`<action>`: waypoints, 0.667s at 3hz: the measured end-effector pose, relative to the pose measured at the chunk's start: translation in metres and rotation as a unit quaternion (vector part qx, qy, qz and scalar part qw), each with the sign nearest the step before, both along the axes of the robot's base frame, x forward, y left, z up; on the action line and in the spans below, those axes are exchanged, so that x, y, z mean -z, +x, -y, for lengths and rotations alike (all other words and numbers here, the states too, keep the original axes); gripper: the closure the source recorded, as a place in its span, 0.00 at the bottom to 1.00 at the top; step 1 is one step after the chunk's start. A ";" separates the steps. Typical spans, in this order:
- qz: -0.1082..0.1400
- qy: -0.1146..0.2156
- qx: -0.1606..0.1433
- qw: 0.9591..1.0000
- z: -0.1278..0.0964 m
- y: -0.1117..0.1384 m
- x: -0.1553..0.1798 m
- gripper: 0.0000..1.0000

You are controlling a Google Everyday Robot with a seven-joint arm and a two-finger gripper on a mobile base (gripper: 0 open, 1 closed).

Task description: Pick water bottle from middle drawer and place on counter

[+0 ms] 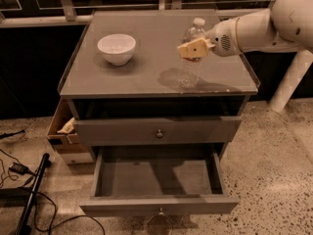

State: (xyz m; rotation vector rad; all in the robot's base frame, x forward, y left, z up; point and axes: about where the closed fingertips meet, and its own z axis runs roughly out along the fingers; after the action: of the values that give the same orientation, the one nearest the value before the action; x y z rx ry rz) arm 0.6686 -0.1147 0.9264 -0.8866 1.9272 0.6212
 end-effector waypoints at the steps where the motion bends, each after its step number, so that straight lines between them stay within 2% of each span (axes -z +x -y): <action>1: 0.000 0.000 0.000 1.000 0.000 0.000 0.000 0.59; 2: 0.000 0.000 0.000 1.000 0.000 0.000 0.000 0.35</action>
Offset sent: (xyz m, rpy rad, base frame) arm 0.0000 0.0000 0.0000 0.0000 0.0000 0.0000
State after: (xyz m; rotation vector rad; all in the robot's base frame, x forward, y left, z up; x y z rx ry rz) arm 0.6686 -0.1146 0.9264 -0.8867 1.9272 0.6213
